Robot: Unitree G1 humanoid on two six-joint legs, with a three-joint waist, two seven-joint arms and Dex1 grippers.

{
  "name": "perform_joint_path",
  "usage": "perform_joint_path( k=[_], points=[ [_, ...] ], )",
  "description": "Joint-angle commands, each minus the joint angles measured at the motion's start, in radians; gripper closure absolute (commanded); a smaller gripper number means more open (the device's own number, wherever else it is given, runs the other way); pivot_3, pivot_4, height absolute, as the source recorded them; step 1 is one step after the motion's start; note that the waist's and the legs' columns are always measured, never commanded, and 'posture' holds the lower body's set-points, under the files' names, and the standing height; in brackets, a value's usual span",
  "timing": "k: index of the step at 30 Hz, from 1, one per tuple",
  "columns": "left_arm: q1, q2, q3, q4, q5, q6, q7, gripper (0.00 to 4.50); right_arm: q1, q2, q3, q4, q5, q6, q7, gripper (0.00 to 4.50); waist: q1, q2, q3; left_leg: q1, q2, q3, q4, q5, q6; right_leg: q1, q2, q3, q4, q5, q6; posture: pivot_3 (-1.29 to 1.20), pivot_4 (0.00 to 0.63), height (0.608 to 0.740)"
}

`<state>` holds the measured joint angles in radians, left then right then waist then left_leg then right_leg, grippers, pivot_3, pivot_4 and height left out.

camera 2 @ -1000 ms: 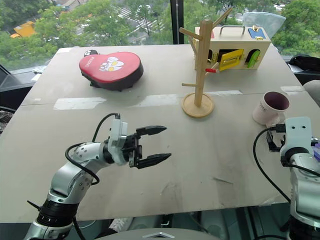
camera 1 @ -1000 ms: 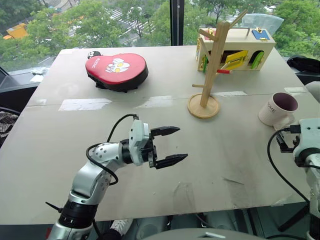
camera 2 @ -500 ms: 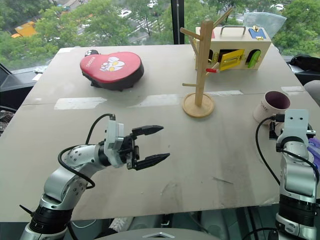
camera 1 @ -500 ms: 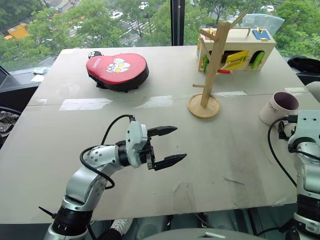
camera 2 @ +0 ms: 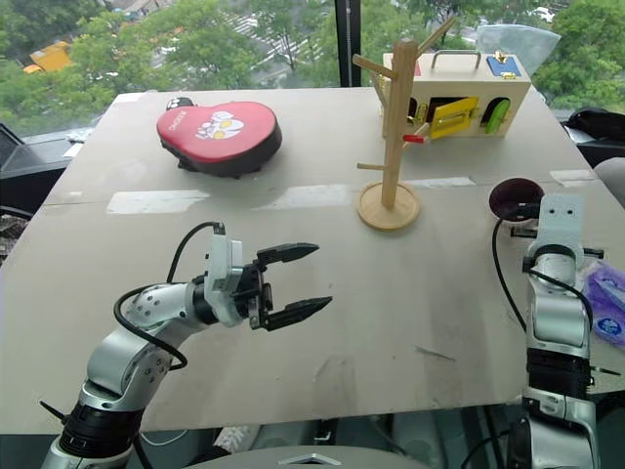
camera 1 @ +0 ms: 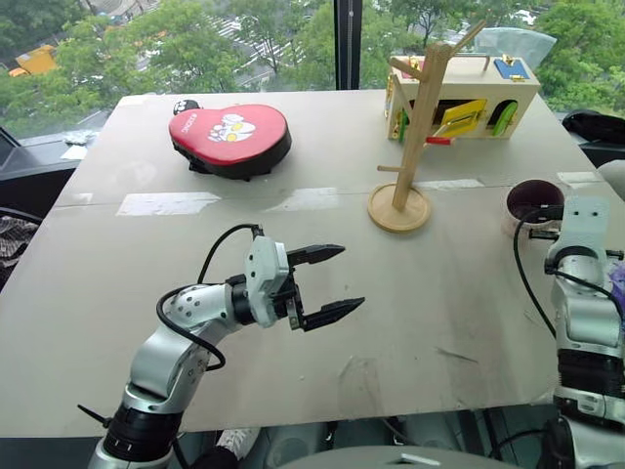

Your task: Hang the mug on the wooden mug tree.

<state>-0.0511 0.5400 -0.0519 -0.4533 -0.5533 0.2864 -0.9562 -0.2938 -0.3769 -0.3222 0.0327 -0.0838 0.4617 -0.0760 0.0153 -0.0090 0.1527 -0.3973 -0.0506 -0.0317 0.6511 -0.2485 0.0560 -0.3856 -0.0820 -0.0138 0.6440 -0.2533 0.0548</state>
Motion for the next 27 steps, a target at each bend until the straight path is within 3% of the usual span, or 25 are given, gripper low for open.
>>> perform_joint_path(
  k=[1,6,14,19,27],
  points=[
    [0.013,-0.019,0.001,-0.026,-0.002,-0.034,0.011,0.00,0.014,-0.034,-0.018,0.005,0.033,-0.079,0.055,4.48,-0.004,0.000,0.000,0.000,0.000,0.000,0.000,0.000,0.000,0.000,0.000,0.000,0.000,0.000,0.000,0.00,0.150,0.740],
    [0.029,-0.051,0.062,0.045,0.013,-0.107,0.032,0.00,0.014,-0.107,-0.019,-0.037,0.169,-0.214,0.292,4.48,-0.013,0.003,0.002,0.000,0.001,0.001,0.000,-0.002,0.004,0.000,0.000,0.001,0.000,0.000,0.000,0.00,0.150,0.740],
    [0.076,-0.064,0.128,0.084,-0.068,-0.164,-0.029,0.00,-0.117,-0.314,0.070,-0.104,0.427,-0.142,0.797,4.48,-0.030,0.003,0.002,0.000,0.002,0.002,0.000,-0.003,0.005,0.000,-0.004,0.002,0.000,0.000,0.000,0.00,0.150,0.740],
    [0.106,-0.053,0.146,0.071,-0.095,-0.155,-0.038,0.00,-0.283,-0.373,0.170,-0.027,0.437,-0.114,0.938,4.48,-0.027,0.003,0.003,0.000,0.002,0.001,0.000,-0.003,0.005,0.000,-0.004,0.000,0.000,0.000,0.000,0.00,0.150,0.740],
    [0.145,-0.068,0.143,0.041,-0.074,-0.180,-0.002,0.00,-0.521,-0.351,0.322,0.115,0.339,-0.093,0.977,4.48,-0.025,0.002,0.003,-0.001,0.001,0.001,0.000,-0.003,0.005,-0.001,-0.007,0.000,-0.002,0.001,-0.001,0.00,0.150,0.740]
  ],
)
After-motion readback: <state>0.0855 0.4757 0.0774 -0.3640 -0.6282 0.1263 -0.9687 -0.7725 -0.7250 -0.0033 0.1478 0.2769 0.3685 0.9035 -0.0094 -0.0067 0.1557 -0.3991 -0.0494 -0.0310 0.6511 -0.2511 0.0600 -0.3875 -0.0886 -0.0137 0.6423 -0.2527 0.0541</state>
